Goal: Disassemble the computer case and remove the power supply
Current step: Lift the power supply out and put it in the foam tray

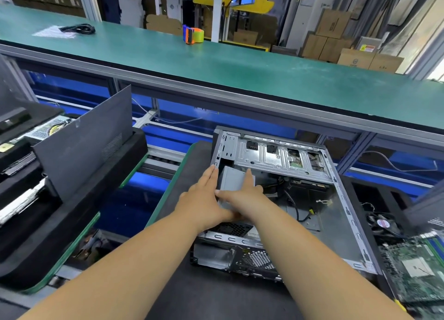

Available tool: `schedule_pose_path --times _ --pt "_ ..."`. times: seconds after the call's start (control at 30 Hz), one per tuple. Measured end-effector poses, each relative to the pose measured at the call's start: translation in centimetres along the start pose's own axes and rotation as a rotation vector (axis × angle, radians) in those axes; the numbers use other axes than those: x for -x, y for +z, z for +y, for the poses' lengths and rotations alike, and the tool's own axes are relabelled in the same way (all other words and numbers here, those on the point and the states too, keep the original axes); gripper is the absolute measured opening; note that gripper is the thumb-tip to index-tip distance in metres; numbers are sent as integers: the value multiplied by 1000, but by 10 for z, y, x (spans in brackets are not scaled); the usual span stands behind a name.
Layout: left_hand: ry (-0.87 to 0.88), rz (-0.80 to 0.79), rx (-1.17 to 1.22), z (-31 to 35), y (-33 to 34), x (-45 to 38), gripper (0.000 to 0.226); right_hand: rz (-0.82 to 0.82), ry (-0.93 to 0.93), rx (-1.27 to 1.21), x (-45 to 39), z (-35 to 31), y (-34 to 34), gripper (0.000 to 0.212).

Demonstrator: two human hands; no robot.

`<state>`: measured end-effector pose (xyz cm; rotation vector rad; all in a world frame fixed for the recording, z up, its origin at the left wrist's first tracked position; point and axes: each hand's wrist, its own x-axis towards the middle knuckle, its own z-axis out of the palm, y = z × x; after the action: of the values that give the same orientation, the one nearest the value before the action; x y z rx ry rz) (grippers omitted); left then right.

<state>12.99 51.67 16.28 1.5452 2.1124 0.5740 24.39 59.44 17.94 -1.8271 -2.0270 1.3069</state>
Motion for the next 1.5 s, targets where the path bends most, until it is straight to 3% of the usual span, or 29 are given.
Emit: schedule_pose_path --times 0.4,0.53,0.73,1.03,1.17,1.27,1.37,1.43,1.5 --pt "74 -38 257 -8 -2 5 129 44 102 183 -4 -2 -9 108" --pt "99 -64 285 -10 -9 5 113 21 89 189 -3 -1 -13 107" --pt "28 -4 520 -7 -24 12 91 -34 138 -14 -1 29 -42 109" --pt "25 88 626 21 -34 14 82 29 117 -453 1 50 -64 97" --pt "-25 88 710 31 -34 9 81 -11 138 -682 12 54 -95 69" --pt "-169 9 818 42 -34 6 88 -63 108 -753 23 61 -119 41" --pt "-318 -242 1007 55 -39 4 92 -117 70 -847 37 67 -139 36" --pt "-330 -434 1087 65 -44 6 99 -149 43 -899 46 70 -149 28" --pt "-306 -509 1162 77 -46 9 96 -171 11 -932 55 73 -156 27"
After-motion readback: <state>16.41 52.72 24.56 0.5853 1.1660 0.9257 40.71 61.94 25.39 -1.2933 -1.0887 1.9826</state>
